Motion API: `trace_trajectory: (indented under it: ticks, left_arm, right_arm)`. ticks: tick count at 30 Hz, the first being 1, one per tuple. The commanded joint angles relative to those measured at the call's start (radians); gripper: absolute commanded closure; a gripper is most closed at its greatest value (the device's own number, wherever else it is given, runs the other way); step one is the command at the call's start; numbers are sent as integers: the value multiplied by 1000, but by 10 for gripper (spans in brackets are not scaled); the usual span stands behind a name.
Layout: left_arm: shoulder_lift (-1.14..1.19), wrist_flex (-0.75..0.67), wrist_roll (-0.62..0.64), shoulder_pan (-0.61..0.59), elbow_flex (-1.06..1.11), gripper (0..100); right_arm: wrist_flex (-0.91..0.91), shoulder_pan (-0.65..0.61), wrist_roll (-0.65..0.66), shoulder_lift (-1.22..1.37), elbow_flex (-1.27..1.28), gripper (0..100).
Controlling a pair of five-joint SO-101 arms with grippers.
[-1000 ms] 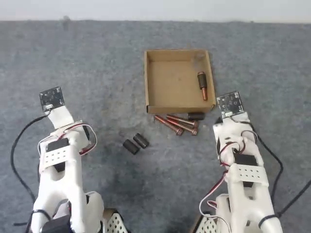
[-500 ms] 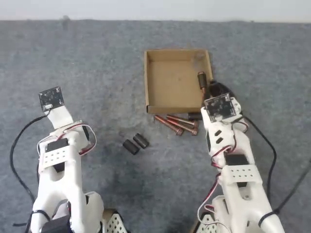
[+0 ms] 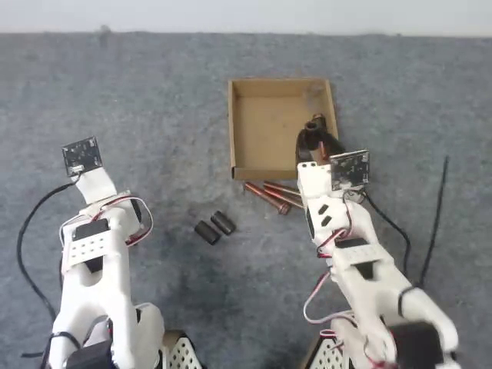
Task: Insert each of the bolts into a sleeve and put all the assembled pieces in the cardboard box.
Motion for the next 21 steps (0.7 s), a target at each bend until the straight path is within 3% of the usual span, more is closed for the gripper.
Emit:
trace_trajectory:
  ticks: [1, 7, 15, 21]
  left_arm:
    - [-48, -34, -11, -6, -7, 988]
    - [-48, -34, -11, -6, -7, 988]
    - [-48, -35, -12, -6, -7, 988]
    - [-48, -35, -12, -6, -7, 988]
  right_arm:
    - [-156, -41, -103, 117, -94, 992]
    - [-257, -114, -150, 329, -198, 992]
    - [-530, -142, -143, 657, -311, 993]
    - [-742, -171, 91, 805, -298, 993]
